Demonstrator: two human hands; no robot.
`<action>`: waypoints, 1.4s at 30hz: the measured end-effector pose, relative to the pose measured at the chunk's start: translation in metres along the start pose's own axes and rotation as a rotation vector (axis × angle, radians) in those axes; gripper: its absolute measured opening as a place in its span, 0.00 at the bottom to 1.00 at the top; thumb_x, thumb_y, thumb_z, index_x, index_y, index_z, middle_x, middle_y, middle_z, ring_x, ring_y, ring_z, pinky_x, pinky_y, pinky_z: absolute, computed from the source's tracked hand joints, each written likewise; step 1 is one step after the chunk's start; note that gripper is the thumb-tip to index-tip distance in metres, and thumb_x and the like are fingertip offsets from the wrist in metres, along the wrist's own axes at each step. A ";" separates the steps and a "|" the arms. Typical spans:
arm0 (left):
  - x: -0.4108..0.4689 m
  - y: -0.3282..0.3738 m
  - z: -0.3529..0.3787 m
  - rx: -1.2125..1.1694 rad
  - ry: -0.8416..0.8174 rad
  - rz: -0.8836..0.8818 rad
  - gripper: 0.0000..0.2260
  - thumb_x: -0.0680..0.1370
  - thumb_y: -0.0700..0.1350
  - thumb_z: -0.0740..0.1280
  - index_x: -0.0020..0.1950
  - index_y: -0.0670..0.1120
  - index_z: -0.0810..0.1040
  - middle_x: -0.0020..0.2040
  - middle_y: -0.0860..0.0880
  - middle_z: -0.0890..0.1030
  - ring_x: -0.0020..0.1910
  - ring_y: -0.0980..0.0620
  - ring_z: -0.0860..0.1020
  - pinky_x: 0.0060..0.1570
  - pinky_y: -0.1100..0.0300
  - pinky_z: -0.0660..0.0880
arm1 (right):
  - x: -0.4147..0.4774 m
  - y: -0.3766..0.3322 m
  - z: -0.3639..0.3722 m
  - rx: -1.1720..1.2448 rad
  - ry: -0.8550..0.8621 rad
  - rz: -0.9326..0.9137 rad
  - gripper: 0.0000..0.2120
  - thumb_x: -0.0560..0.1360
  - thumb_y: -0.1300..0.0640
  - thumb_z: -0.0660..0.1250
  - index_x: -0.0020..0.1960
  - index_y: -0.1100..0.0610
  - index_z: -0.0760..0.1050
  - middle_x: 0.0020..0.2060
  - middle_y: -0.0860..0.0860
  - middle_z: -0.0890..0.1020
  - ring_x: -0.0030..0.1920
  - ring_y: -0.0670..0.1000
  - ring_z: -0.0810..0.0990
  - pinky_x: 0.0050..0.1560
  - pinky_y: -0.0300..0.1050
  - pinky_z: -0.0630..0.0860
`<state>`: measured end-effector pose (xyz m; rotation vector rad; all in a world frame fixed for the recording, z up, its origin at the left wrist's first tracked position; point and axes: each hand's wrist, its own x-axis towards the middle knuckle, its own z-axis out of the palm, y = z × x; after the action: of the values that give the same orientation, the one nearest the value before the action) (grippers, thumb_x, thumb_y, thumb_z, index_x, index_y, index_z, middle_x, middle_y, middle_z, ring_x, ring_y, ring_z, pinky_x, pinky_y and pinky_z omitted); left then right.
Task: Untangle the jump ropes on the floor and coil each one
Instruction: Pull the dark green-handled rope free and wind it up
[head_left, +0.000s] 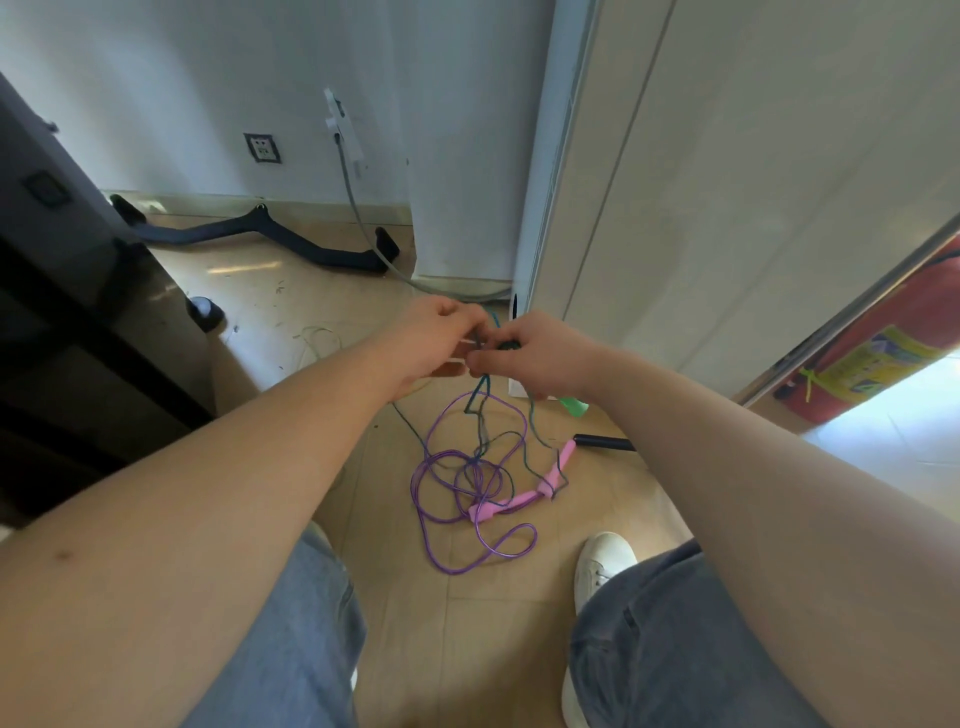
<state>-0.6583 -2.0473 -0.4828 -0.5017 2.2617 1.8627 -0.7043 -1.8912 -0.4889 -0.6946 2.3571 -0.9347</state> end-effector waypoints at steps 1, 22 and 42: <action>0.001 0.003 0.000 -0.108 0.039 0.006 0.09 0.84 0.46 0.62 0.51 0.45 0.80 0.45 0.49 0.85 0.41 0.52 0.85 0.45 0.54 0.83 | 0.000 0.001 0.000 -0.001 -0.022 0.007 0.09 0.77 0.47 0.70 0.45 0.51 0.85 0.28 0.51 0.71 0.23 0.47 0.69 0.26 0.38 0.70; 0.003 0.009 0.005 -0.257 0.101 0.075 0.10 0.85 0.47 0.59 0.54 0.47 0.79 0.47 0.48 0.85 0.44 0.51 0.85 0.36 0.59 0.81 | -0.003 0.006 -0.005 -0.088 -0.065 -0.009 0.10 0.80 0.49 0.66 0.45 0.52 0.82 0.33 0.46 0.81 0.31 0.49 0.74 0.28 0.39 0.73; 0.006 0.011 -0.005 -0.325 0.268 0.007 0.11 0.85 0.51 0.60 0.58 0.48 0.79 0.49 0.47 0.86 0.40 0.51 0.86 0.35 0.57 0.82 | -0.010 0.013 -0.009 -0.186 -0.226 0.088 0.10 0.81 0.50 0.65 0.44 0.52 0.81 0.31 0.44 0.83 0.25 0.46 0.72 0.26 0.39 0.72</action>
<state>-0.6674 -2.0511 -0.4738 -0.8376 2.1143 2.3038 -0.7058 -1.8722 -0.4900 -0.7201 2.2699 -0.5716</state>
